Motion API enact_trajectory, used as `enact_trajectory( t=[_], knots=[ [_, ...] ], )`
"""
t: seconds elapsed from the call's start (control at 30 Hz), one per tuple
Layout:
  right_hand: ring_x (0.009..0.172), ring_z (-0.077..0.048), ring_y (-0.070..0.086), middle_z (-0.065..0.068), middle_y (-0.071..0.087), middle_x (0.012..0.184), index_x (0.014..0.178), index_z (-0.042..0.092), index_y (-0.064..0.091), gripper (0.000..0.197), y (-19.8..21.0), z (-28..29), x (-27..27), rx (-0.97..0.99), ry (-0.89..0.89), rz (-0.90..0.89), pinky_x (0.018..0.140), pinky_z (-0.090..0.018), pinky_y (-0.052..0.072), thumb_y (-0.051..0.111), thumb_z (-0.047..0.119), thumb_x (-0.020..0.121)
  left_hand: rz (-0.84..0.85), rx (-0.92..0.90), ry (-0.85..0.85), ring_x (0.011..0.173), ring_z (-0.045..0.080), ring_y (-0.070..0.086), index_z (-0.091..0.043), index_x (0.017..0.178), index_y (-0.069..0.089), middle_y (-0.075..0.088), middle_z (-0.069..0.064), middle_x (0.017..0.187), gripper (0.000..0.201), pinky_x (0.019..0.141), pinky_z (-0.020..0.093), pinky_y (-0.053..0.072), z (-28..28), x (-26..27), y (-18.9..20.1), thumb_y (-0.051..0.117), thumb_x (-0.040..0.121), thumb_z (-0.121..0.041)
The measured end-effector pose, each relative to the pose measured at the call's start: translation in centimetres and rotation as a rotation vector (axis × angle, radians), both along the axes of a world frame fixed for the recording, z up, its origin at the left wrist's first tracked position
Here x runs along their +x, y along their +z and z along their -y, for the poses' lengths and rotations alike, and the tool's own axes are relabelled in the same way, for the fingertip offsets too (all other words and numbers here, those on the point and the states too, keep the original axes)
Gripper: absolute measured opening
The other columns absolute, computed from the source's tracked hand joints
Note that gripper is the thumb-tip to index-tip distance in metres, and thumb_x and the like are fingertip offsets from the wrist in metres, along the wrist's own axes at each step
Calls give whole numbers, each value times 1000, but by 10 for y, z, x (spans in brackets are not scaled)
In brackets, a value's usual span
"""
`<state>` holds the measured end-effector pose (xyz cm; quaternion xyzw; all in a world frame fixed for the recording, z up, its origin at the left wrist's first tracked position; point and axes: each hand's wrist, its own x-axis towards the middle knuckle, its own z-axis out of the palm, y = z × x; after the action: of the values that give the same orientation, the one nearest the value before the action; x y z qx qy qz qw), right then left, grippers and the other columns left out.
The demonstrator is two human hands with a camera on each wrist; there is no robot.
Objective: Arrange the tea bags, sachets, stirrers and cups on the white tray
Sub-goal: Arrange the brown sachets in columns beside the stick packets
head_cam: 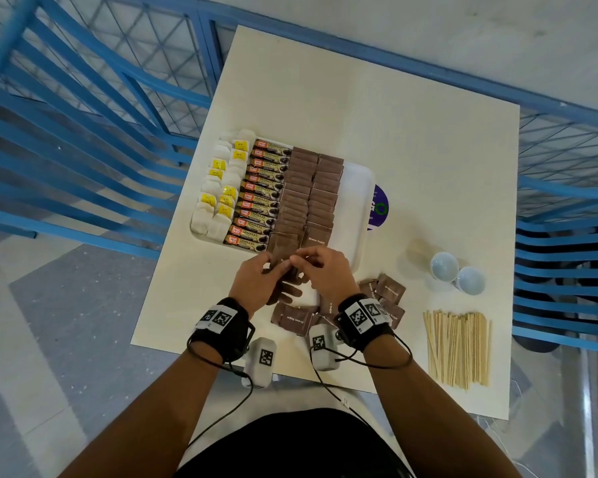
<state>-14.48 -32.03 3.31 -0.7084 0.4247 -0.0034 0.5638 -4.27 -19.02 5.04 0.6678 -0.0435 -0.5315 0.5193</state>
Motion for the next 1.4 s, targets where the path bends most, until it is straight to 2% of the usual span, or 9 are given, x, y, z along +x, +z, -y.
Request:
enact_trajectory(
  t=[0.2,0.33,0.47,0.77,0.93,1.07,1.23,1.33,1.4],
  knots=[
    [74,-10,66,8,71,83,92,20,73,7,-2,21,-4,-130,-52,-37,70,-17,54,75,25,89,-9,77,7,74,40,75,-1,113,63,78,16,90,23,54,34,57,-6,0,-4,55,105,-21],
    [73,0,61,9,69,82,97,18,73,12,-11,38,-10,-331,-56,-144,61,-5,41,72,28,91,-1,109,3,75,36,75,-2,115,61,77,16,95,19,65,39,51,-14,3,-12,48,101,-1],
    [75,-5,62,9,68,85,97,19,71,11,-23,38,-6,-412,-4,-168,72,-18,53,71,29,92,-5,92,-26,76,30,74,1,118,56,71,26,107,37,55,26,54,-18,5,-9,36,92,20],
    [79,-14,59,6,63,89,90,21,64,15,-31,33,4,-507,-17,-182,73,-35,57,75,30,86,-96,46,2,102,31,75,-2,121,53,72,21,116,28,79,50,63,-25,4,-16,41,101,14],
    [84,-13,59,4,63,99,104,19,62,26,-25,29,4,-529,-53,-180,75,-28,53,75,33,87,-102,36,-1,93,35,76,-2,123,51,72,18,117,27,67,45,63,-23,6,-9,40,103,11],
    [83,-10,59,7,61,96,107,23,60,19,-14,22,-2,-552,-102,-123,75,-27,52,67,31,92,-78,44,-41,86,35,75,-7,130,47,71,18,117,44,56,35,57,-16,8,-5,39,93,17],
    [82,3,57,12,64,95,106,23,68,16,0,0,-1,-312,181,-30,76,-17,50,67,33,94,-104,-28,-79,100,33,75,-13,141,38,70,20,120,57,78,46,62,-12,7,-8,45,94,20],
    [79,1,53,11,63,96,104,27,73,25,-2,-6,1,-264,319,-75,73,-16,43,73,45,87,-105,-52,-90,101,30,74,-11,144,39,70,22,116,57,87,46,61,-10,6,-10,51,95,17],
    [81,-2,56,10,66,92,95,26,75,16,-5,-4,1,-221,311,-74,72,-18,43,77,38,85,-126,-60,-97,104,30,73,-13,142,42,71,22,115,56,91,46,60,-10,4,-10,52,96,16]
  ],
)
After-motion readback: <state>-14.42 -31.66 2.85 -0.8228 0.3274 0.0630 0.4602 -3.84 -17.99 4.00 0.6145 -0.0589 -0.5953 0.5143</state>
